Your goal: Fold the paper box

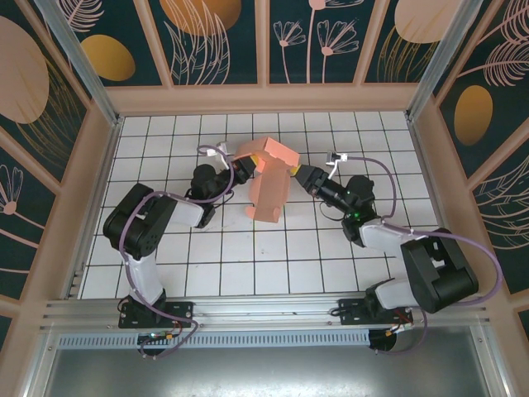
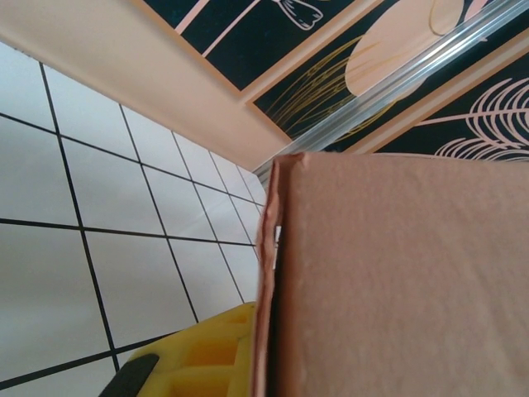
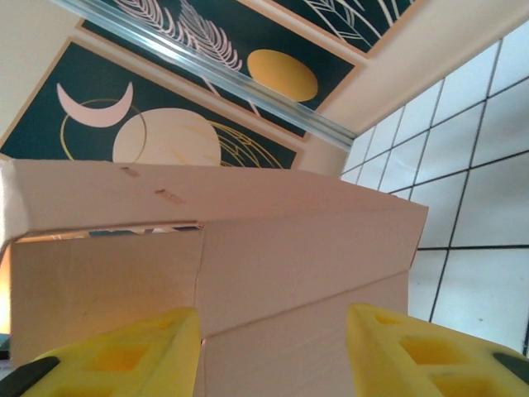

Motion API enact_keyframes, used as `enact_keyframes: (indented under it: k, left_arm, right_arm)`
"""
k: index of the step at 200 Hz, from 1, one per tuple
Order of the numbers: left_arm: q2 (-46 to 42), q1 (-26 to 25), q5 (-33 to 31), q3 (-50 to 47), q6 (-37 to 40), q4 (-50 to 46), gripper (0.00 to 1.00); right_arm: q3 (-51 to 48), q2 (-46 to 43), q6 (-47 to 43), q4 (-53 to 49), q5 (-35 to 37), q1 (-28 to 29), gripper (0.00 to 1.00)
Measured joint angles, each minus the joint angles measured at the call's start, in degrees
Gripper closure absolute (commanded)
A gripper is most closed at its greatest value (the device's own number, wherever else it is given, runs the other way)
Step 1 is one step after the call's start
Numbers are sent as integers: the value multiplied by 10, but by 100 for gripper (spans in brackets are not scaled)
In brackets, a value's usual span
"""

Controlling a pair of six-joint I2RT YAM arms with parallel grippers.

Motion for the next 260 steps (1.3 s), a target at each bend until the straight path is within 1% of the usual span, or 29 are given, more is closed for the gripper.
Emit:
enact_keyframes:
  k: [35, 55, 76, 143, 185, 195, 212, 238, 260]
  left_arm:
    - [-6, 0, -5, -1, 0, -3, 100]
    - [-6, 0, -10, -1, 0, -5, 100]
    - [-6, 0, -11, -1, 2, -12, 100]
    - [-6, 0, -16, -1, 8, -17, 100]
    - [-6, 3, -32, -1, 26, -41, 100]
    - [-6, 3, -36, -1, 30, -47, 100]
    - [-6, 4, -46, -1, 35, -57, 100]
    - [-6, 4, -56, -1, 41, -72, 100]
    - [-7, 4, -61, -1, 48, -79, 100]
  right_arm:
    - [1, 8, 21, 38, -12, 0, 43]
    - [0, 8, 28, 53, -13, 1, 38]
    - [0, 8, 32, 57, -13, 2, 37]
    - [47, 47, 25, 8, -28, 12, 65]
    - [52, 48, 21, -29, -25, 13, 79]
    - [54, 48, 19, -40, -23, 14, 81]
    - [62, 48, 9, -69, -16, 14, 80]
    - [78, 37, -19, -138, 9, 18, 68]
    - [85, 24, -41, -189, 33, 21, 64]
